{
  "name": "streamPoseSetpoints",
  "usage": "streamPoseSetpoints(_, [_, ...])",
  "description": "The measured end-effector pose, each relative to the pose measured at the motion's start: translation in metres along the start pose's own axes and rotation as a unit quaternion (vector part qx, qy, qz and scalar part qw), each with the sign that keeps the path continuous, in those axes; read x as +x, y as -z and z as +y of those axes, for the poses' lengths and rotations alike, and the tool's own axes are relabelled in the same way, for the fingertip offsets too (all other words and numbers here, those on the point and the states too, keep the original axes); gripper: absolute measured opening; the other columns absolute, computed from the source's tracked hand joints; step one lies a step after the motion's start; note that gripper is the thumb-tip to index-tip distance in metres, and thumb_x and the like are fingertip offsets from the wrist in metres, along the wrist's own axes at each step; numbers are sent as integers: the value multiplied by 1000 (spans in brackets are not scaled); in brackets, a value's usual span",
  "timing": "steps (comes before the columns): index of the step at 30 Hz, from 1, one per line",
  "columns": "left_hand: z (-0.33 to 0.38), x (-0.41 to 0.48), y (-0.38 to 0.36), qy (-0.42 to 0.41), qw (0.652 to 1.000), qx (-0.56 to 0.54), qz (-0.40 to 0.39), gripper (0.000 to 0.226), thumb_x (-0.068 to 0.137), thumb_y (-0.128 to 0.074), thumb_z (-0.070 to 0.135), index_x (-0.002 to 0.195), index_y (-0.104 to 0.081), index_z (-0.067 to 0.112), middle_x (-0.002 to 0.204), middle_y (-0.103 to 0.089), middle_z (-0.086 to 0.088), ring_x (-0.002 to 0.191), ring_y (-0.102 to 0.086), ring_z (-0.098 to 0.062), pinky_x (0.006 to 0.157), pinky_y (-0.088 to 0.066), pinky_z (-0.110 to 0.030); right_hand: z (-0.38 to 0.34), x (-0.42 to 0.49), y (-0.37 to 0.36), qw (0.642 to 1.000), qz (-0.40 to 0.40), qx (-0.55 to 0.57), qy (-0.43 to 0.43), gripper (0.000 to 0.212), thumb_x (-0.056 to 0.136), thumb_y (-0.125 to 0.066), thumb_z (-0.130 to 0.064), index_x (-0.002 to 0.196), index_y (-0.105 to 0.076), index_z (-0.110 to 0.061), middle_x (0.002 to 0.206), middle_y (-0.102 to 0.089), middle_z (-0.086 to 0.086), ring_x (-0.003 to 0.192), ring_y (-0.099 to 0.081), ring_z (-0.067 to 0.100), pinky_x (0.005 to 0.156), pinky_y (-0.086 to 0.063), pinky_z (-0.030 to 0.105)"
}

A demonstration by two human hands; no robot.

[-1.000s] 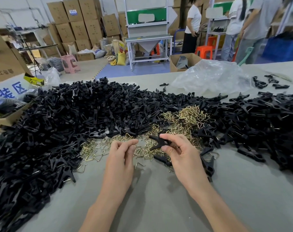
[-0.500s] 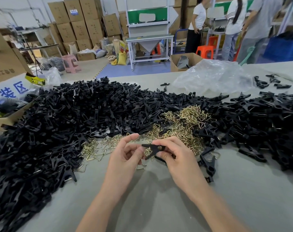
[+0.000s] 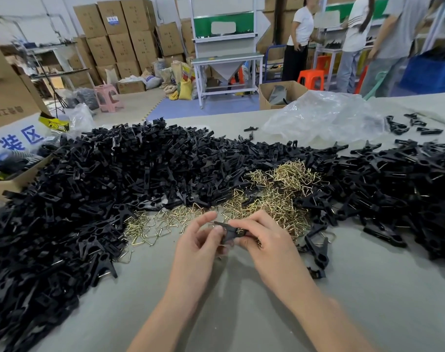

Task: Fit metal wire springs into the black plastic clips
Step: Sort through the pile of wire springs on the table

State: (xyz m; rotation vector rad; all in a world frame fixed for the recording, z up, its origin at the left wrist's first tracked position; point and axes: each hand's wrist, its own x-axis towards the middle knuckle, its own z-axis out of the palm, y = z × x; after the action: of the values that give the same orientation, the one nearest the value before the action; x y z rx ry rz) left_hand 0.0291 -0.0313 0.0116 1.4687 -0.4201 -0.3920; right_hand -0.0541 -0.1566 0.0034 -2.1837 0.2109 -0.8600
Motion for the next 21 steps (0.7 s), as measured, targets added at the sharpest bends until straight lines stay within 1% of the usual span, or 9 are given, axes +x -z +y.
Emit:
streamPoseSetpoints(3, [-5,-1,-6,-20,997,68,14,30,105,-45,8,122,-63,24,86,-74,4,71,-70,-12,61,-53,-18,-1,0,-4,1000,-4,-24,13,36,88,-73,-2,119,-72,-20,102,-60,-10,94,-57,-3,83,-41,3])
streamPoseSetpoints(6, [-4,-2,-9,-24,998,63,17,27,106,-45,16,123,-63,26,92,-74,13,77,-69,-1,62,-50,-13,-3,2,-7,1000,-25,-16,-4,56,88,-74,-5,126,-58,-43,104,-58,-25,100,-56,-9,87,-39,3])
streamPoseSetpoints(8, [-3,-3,-11,-20,998,53,5,23,105,-47,25,121,-63,28,96,-75,8,81,-70,-5,63,-52,-18,-4,2,-9,999,-47,7,-10,69,88,-71,-2,129,-49,-53,106,-59,-29,103,-57,-8,88,-40,3])
streamPoseSetpoints(10, [-2,-3,-12,-30,998,49,0,21,104,-49,30,120,-62,28,95,-75,5,83,-70,-8,66,-52,-19,-6,1,-12,998,-56,24,-14,76,88,-68,-4,132,-43,-61,107,-61,-26,106,-58,-3,91,-41,7])
streamPoseSetpoints(12, [-3,-3,-14,-52,997,56,-5,21,105,-47,30,120,-61,27,94,-75,10,87,-69,-2,70,-48,-10,-9,0,-15,998,-51,32,-16,77,89,-68,-11,137,-37,-63,105,-62,-22,106,-58,1,94,-43,12])
streamPoseSetpoints(14, [-4,-3,-16,-66,996,62,-13,23,106,-42,30,119,-61,25,95,-74,13,88,-68,2,72,-46,-6,-10,0,-16,998,-43,44,-19,81,90,-69,-13,137,-34,-68,105,-63,-20,107,-58,3,96,-42,14])
streamPoseSetpoints(17, [-2,-1,-16,-53,997,49,-7,31,107,-36,33,114,-65,25,95,-74,7,88,-69,-2,72,-47,-9,-10,0,-17,999,-44,29,-5,83,87,-70,-9,140,-35,-62,108,-60,-25,112,-54,1,97,-37,8])
streamPoseSetpoints(19, [0,2,-15,-24,999,39,9,37,107,-35,41,107,-68,24,89,-75,7,78,-70,-1,61,-48,-8,-12,-1,-18,998,-56,16,9,83,83,-70,-7,141,-35,-55,110,-55,-37,112,-51,-3,96,-34,4])
streamPoseSetpoints(21, [1,6,-15,21,999,15,33,41,105,-37,47,100,-69,22,78,-75,8,63,-68,-1,48,-46,-11,-14,-1,-20,997,-71,-3,28,85,82,-70,-5,143,-34,-53,107,-50,-44,110,-51,-1,97,-40,11])
